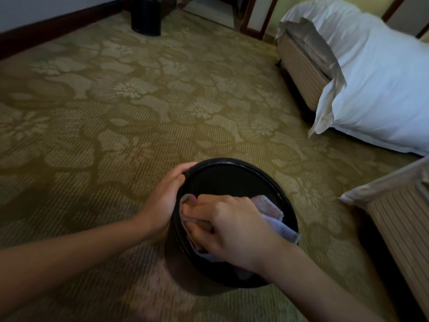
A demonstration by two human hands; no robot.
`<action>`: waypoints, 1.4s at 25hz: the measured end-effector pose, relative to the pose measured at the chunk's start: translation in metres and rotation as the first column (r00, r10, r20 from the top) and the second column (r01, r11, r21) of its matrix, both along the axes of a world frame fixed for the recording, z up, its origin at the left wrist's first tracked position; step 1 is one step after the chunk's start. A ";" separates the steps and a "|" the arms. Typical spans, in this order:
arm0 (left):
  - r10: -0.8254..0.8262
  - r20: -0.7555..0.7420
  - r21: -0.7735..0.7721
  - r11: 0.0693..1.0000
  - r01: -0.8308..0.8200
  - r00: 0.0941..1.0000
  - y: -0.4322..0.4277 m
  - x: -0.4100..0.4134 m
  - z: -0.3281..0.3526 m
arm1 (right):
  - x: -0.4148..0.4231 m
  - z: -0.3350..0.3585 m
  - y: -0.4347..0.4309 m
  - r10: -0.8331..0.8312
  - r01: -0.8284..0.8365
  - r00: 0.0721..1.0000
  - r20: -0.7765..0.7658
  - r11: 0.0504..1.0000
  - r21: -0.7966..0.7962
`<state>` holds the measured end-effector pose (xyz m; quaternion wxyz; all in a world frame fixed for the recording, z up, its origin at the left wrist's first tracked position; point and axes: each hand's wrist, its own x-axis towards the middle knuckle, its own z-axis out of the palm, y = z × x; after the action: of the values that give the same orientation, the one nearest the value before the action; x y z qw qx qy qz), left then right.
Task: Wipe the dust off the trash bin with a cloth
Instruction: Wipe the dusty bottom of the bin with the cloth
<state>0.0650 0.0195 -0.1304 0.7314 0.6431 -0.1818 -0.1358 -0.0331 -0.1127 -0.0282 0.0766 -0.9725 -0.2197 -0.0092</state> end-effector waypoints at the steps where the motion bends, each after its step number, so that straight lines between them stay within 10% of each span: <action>1: -0.002 -0.002 0.004 1.000 0.002 1.000 0.000 0.000 0.001 | -0.003 0.002 -0.002 0.019 -0.019 1.000 -0.020 1.000 -0.010; 7: -0.012 -0.011 0.062 0.998 0.013 1.000 0.001 -0.003 0.007 | -0.023 0.020 -0.025 0.131 -0.137 0.964 -0.230 0.991 -0.006; 22: -0.010 -0.039 0.006 1.000 0.010 0.999 0.000 0.003 0.000 | 0.059 -0.013 -0.040 -0.019 0.046 0.975 0.221 0.992 -0.118; 35: 0.010 -0.054 0.092 0.996 -0.005 0.999 0.000 -0.003 0.012 | 0.038 0.002 -0.091 -0.562 0.580 0.814 0.144 0.780 -0.236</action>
<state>0.0623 0.0192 -0.1188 0.7064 0.6727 -0.1531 -0.1586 0.0047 -0.2033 -0.0267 -0.0697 -0.9935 0.0838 -0.0342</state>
